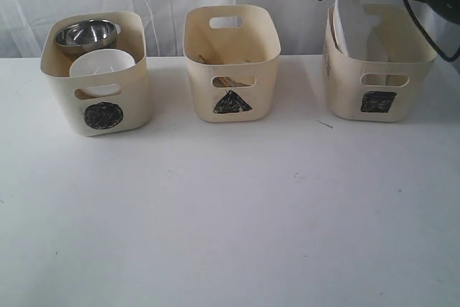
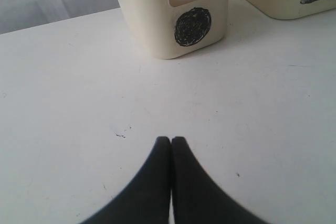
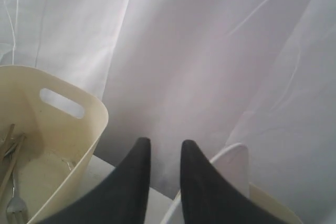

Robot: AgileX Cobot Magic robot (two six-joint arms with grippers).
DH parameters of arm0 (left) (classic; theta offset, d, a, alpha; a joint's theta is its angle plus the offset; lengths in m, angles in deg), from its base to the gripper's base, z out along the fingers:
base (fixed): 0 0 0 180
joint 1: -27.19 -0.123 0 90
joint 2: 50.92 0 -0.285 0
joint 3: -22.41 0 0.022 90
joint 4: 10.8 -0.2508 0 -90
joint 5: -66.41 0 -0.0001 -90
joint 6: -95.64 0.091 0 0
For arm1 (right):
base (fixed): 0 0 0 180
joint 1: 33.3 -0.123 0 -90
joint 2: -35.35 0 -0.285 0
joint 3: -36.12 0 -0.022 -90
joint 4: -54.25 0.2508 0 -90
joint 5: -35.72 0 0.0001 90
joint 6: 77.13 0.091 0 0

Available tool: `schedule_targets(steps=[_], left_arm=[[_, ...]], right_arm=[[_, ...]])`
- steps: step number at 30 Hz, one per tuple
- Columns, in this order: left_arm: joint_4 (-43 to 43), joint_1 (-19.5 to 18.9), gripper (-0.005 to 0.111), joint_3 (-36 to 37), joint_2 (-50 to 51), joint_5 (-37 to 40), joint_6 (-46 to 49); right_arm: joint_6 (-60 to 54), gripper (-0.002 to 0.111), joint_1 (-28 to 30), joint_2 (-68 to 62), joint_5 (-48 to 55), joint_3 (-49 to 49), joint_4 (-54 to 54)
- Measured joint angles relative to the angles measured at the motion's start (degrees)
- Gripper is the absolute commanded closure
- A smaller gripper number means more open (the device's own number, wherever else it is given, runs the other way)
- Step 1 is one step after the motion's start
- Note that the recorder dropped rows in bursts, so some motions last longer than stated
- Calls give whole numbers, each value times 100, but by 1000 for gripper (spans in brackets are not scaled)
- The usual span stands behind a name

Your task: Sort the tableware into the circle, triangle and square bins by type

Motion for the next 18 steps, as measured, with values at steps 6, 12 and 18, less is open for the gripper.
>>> schedule_targets(steps=[6, 12, 18], left_arm=[[0, 0, 107, 0, 0, 0, 0], [0, 0, 107, 0, 0, 0, 0], [0, 0, 107, 0, 0, 0, 0]], right_arm=[[66, 87, 0, 34, 0, 0, 0], [77, 87, 36, 119, 0, 0, 0], [292, 87, 39, 275, 26, 0, 0]])
